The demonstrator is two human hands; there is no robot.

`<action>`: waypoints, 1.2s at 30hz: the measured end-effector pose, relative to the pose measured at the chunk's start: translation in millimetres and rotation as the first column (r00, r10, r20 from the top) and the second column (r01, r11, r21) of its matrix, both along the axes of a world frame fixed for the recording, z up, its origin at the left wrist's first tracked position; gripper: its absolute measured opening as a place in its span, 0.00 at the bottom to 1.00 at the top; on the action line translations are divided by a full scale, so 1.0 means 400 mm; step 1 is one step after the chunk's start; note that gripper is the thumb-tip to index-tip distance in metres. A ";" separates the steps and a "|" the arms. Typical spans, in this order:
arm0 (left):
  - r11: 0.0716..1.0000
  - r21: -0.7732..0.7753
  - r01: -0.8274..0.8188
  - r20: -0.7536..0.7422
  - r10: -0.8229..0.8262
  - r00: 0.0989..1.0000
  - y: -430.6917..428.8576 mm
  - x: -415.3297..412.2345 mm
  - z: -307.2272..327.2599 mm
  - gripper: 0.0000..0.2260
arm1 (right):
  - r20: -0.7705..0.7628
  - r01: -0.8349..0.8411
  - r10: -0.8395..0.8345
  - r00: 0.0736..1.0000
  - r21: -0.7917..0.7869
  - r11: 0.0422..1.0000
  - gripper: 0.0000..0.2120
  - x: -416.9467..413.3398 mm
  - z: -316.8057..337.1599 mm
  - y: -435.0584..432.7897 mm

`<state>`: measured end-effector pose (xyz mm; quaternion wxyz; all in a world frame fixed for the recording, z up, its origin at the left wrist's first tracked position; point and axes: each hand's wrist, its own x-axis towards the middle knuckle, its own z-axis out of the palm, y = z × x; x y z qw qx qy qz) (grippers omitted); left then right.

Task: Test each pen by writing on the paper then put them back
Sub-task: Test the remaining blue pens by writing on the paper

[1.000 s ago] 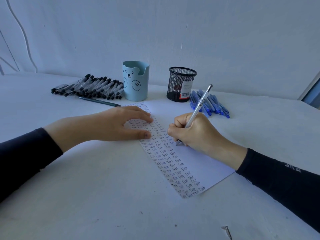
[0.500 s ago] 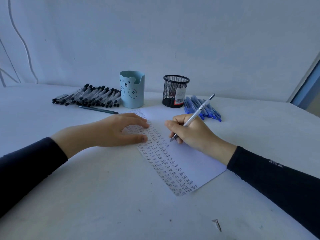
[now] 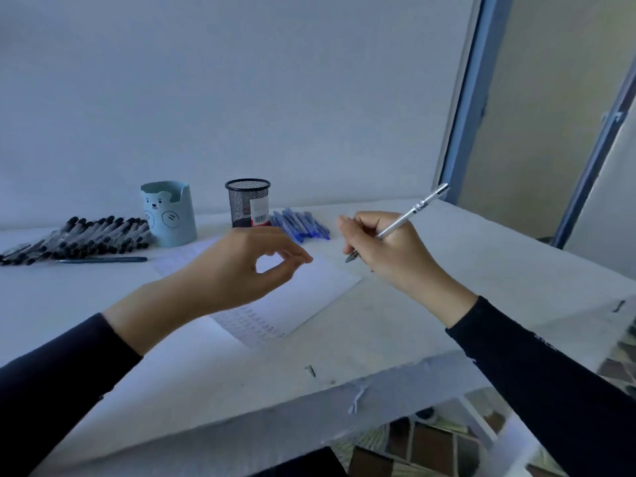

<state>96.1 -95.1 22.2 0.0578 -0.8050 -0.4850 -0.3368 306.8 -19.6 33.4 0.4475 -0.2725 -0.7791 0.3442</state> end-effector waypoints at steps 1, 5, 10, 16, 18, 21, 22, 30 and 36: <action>0.999 0.003 0.037 0.003 -0.037 0.999 0.003 0.043 0.002 0.12 | -0.007 0.042 -0.042 0.999 0.010 0.999 0.21 0.043 0.000 -0.008; 0.985 -0.006 0.172 0.041 -0.171 0.984 0.012 0.238 -0.013 0.10 | -0.045 0.210 -0.210 0.977 0.005 0.978 0.22 0.219 -0.032 -0.055; 0.946 -0.009 0.325 0.137 -0.321 0.937 0.001 0.477 -0.056 0.07 | -0.118 0.406 -0.410 0.904 -0.062 0.912 0.21 0.430 -0.098 -0.115; 0.855 -0.126 0.503 0.223 -0.470 0.854 0.014 0.670 -0.184 0.07 | -0.155 0.567 -0.602 0.783 -0.219 0.794 0.18 0.598 -0.243 -0.188; 0.841 -0.196 0.505 0.255 -0.454 0.854 0.030 0.715 -0.245 0.07 | -0.125 0.595 -0.643 0.756 -0.279 0.754 0.19 0.639 -0.310 -0.209; 0.816 -0.296 0.497 0.297 -0.416 0.860 0.060 0.762 -0.348 0.06 | -0.100 0.622 -0.700 0.707 -0.382 0.683 0.20 0.683 -0.421 -0.216; 0.807 -0.334 0.487 0.300 -0.399 0.866 0.068 0.772 -0.386 0.06 | -0.094 0.632 -0.722 0.686 -0.416 0.654 0.20 0.691 -0.457 -0.216; 0.698 -0.604 0.384 0.225 -0.313 0.923 0.166 0.842 -0.665 0.07 | 0.031 0.686 -0.811 0.584 -0.552 0.474 0.14 0.714 -0.719 -0.184; 0.622 -0.726 0.295 0.120 -0.307 0.944 0.241 0.852 -0.852 0.07 | 0.125 0.607 -0.816 0.564 -0.733 0.307 0.10 0.653 -0.979 -0.208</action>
